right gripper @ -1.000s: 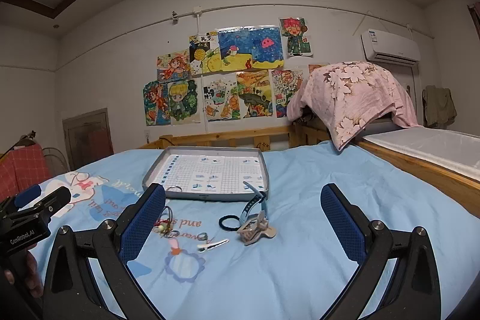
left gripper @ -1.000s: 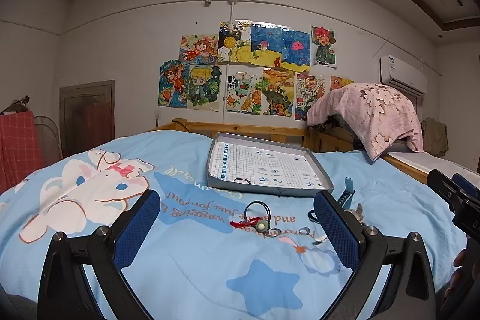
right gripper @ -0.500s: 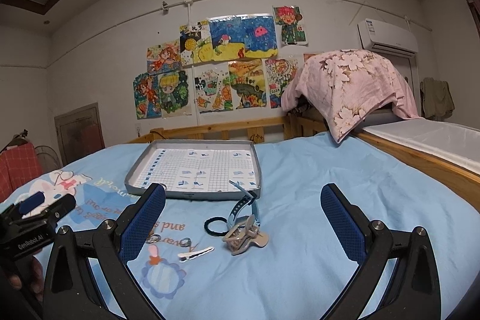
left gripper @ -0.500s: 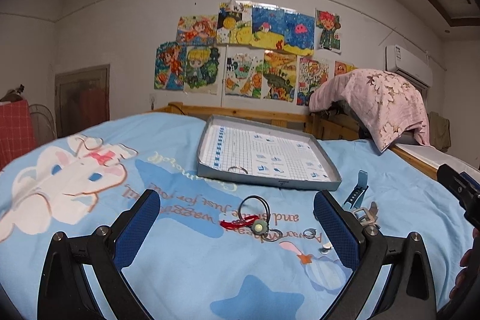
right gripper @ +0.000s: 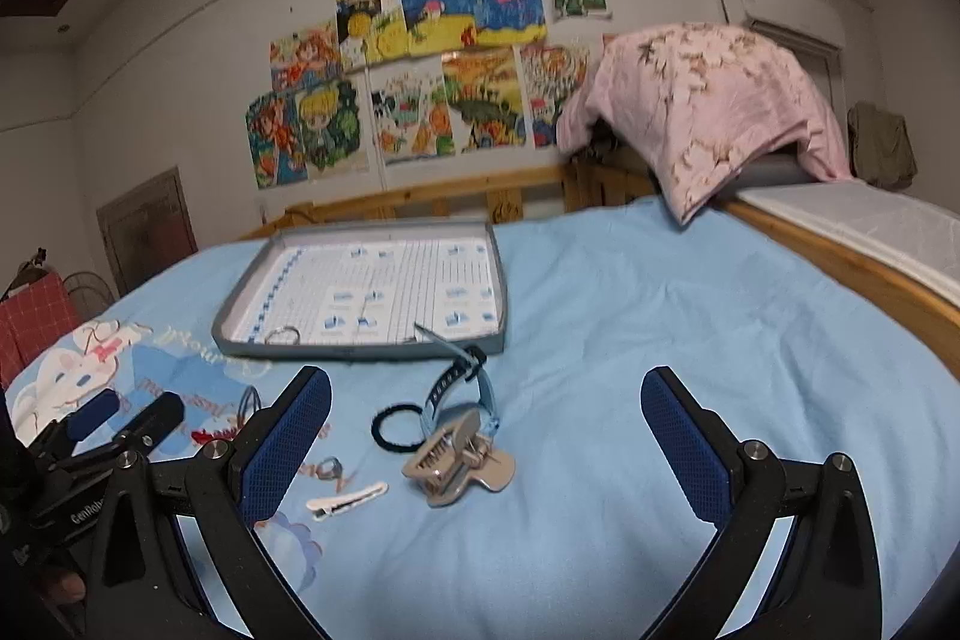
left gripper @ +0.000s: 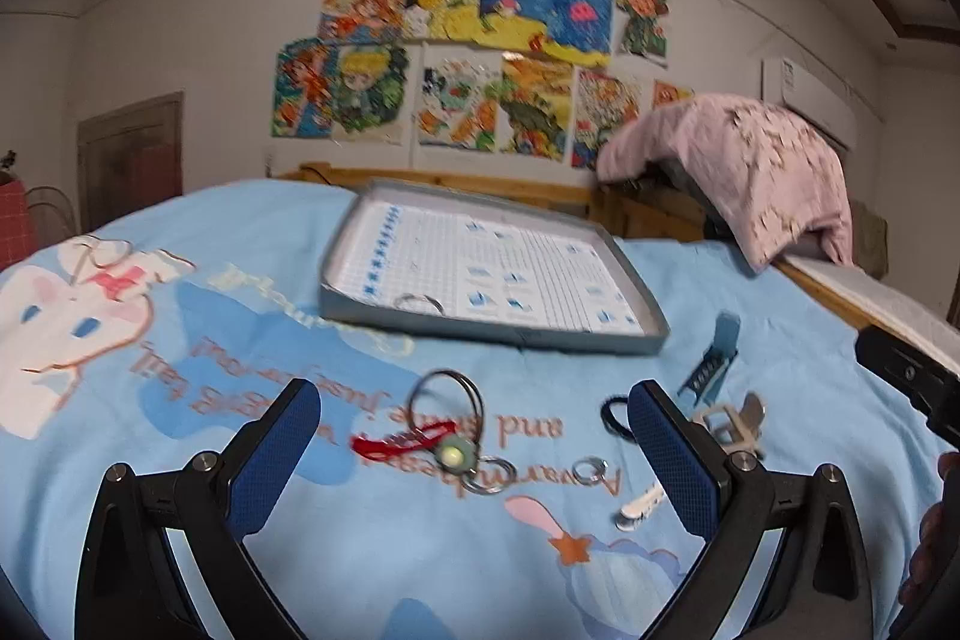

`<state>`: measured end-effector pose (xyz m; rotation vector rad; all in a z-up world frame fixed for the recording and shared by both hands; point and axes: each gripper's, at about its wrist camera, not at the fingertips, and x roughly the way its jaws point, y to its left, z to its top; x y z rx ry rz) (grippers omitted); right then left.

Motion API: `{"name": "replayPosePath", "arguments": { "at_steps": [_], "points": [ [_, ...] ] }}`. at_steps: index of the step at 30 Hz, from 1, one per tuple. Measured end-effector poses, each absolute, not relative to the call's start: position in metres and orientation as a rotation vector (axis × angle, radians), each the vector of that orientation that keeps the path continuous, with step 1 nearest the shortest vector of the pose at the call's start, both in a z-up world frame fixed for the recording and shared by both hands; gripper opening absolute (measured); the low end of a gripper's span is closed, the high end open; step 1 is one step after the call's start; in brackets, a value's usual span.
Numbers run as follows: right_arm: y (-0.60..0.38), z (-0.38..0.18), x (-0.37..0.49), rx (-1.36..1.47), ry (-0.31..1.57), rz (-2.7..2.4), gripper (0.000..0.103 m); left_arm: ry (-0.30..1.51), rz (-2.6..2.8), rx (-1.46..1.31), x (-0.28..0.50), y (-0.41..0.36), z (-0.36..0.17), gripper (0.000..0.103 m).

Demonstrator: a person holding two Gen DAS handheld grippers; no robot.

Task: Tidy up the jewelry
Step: 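Grasp the white hair clip with the left tool while the right tool grasps the beige claw clip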

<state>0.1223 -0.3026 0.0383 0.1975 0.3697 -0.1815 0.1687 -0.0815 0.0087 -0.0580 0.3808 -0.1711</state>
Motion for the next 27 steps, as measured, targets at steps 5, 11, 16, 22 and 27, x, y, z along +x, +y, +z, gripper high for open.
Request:
{"name": "replayPosePath", "arguments": {
  "at_steps": [5, 11, 16, 22, 27],
  "points": [
    [-0.304, 0.026, 0.136, 0.208, 0.435, -0.169, 0.092, 0.434, -0.218, -0.040, 0.177, -0.092, -0.001, 0.103],
    [-0.304, 0.011, 0.152, 0.205, 0.524, -0.139, 0.069, 0.506, -0.288, -0.011, 0.188, -0.104, -0.009, 0.083],
    [-0.309, 0.002, 0.160, 0.235, 0.563, -0.124, 0.057, 0.557, -0.340, 0.001, 0.194, -0.112, -0.015, 0.068],
    [-0.307, -0.007, 0.173, 0.228, 0.593, -0.101, 0.044, 0.609, -0.408, 0.023, 0.200, -0.127, -0.019, 0.055],
    [-0.303, -0.012, 0.183, 0.215, 0.628, -0.077, 0.036, 0.698, -0.478, 0.038, 0.209, -0.138, -0.030, 0.043]
  ]
}}
